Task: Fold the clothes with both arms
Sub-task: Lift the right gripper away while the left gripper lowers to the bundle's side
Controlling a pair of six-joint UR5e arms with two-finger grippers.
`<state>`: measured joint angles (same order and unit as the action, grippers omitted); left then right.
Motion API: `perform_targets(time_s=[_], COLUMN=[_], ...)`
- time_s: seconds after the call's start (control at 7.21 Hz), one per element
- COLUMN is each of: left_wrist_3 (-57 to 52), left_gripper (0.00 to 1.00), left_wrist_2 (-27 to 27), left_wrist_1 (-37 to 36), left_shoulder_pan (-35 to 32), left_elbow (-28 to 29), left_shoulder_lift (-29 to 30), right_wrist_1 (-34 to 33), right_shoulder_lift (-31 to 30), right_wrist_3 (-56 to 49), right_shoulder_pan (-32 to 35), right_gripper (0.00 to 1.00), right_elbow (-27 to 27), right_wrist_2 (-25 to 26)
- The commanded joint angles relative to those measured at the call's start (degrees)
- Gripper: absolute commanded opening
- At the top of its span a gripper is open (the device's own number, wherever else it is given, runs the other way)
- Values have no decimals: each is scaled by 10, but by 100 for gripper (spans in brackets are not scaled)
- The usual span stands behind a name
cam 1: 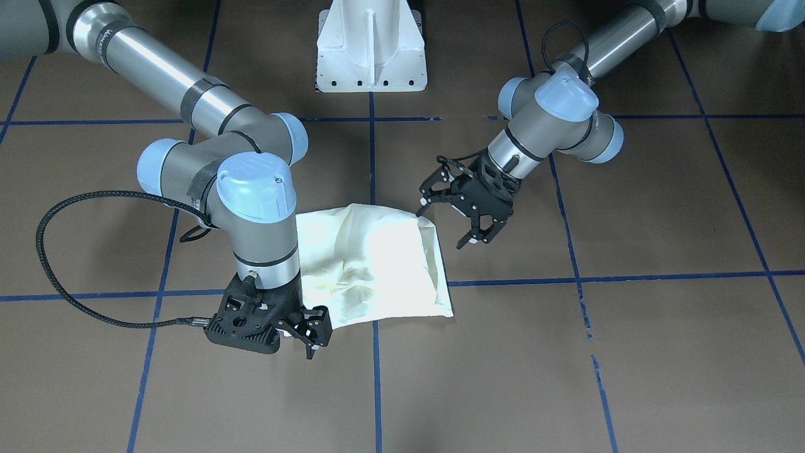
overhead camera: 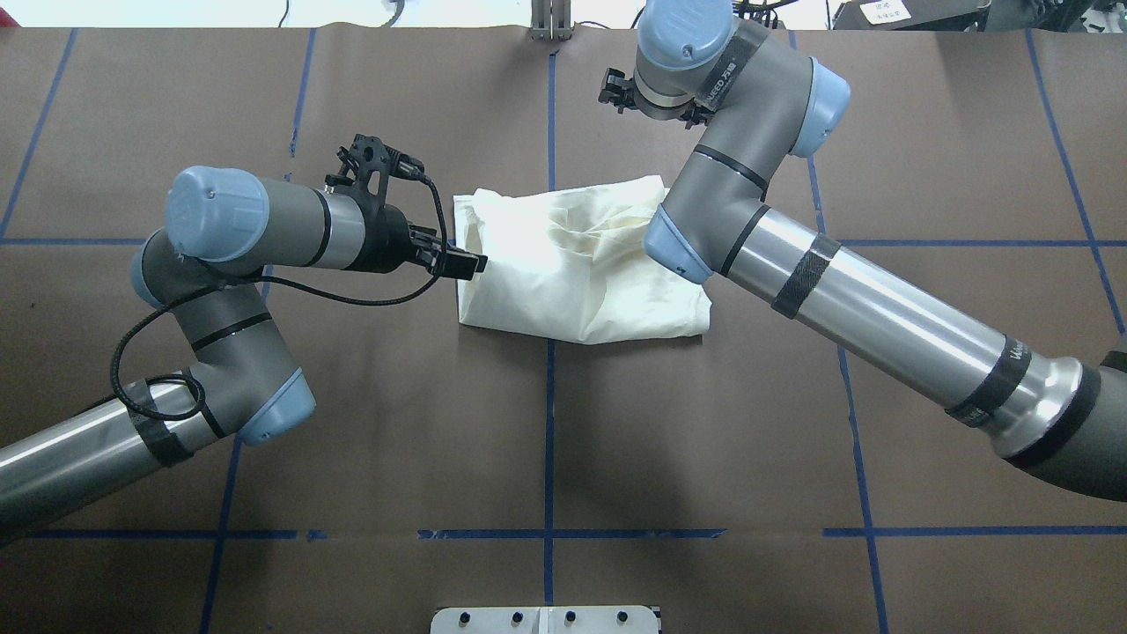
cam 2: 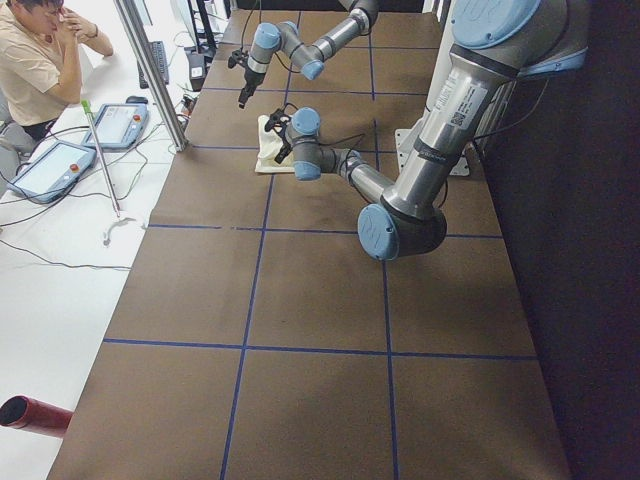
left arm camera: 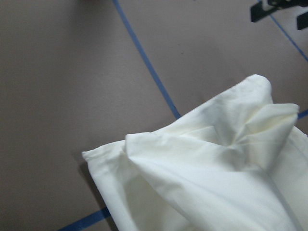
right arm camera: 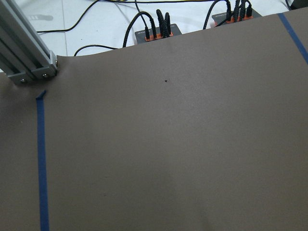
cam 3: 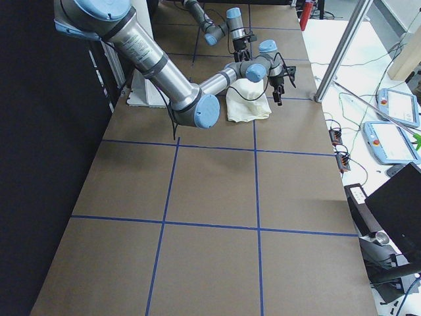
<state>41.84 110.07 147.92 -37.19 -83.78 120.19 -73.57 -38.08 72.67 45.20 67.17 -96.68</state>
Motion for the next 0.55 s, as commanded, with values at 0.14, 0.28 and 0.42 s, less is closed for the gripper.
perform_targets(time_s=[0.14,0.28,0.42], left_wrist_3=[-160,-169,-168], left_gripper=[100,100,100], left_wrist_2=[23,23,23], left_wrist_1=[49,90,128], left_shoulder_pan=[11,11,13], left_elbow=[24,56,83], left_shoulder_lift=[3,6,7], right_wrist_1=[3,3,3], right_shoulder_lift=[-5,-11,-16], right_wrist_3=[-1,-1,-1], right_shoulder_pan=[0,0,0], right_gripper=[100,100,100], right_elbow=[9,13,17], right_wrist_2=[-2,-2,-2])
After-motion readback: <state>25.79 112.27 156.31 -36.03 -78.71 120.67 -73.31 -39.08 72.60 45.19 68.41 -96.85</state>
